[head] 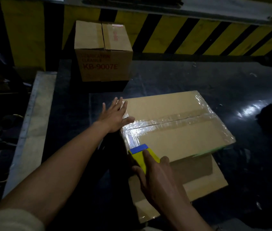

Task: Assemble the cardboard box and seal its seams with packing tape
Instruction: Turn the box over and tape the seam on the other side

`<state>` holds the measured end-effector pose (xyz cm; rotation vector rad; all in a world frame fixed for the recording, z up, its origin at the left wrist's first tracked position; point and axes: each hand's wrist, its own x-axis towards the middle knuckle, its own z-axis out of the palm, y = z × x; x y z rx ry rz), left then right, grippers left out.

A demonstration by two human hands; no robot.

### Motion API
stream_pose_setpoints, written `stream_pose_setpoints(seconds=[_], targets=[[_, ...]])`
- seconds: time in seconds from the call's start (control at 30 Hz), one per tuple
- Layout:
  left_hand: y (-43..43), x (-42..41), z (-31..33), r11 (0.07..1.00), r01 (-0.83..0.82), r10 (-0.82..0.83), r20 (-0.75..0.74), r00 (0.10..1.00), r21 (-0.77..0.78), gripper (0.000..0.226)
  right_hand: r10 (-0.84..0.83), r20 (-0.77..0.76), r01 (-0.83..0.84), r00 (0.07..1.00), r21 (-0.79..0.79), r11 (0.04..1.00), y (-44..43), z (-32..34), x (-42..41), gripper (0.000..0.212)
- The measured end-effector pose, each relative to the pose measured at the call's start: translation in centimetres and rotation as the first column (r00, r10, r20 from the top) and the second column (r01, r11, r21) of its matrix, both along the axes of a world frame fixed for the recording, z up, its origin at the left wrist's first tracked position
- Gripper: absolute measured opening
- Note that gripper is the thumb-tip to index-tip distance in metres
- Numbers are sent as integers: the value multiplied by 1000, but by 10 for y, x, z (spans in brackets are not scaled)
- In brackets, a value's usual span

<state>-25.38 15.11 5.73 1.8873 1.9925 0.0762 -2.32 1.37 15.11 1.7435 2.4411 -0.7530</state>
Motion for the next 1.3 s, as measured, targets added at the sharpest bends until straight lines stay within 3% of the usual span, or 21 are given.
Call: stream_pose_setpoints(seconds=[0.1, 0.17, 0.3, 0.63, 0.97, 1.3], targets=[[-9, 18, 6, 991, -59, 71, -90, 993, 120, 94, -16, 24, 15, 1000, 43, 999, 1, -8, 2, 52], [-22, 35, 6, 977, -70, 83, -58, 995, 203, 89, -12, 37, 11, 999, 53, 999, 3, -10, 1, 53], [-51, 47, -10, 998, -5, 3, 25, 1000, 65, 93, -12, 13, 11, 1000, 86, 996, -3, -12, 4, 57], [-47, 43, -5, 1000, 12, -12, 58, 998, -9, 99, -18, -76, 20, 997, 28, 999, -36, -9, 24, 64], [-44, 38, 0, 1000, -26, 24, 123, 992, 16, 95, -33, -218, 43, 975, 41, 998, -10, 18, 30, 55], [-39, 33, 0, 999, -40, 36, 177, 984, 16, 92, -43, -235, 43, 971, -8, 999, -12, 23, 24, 53]])
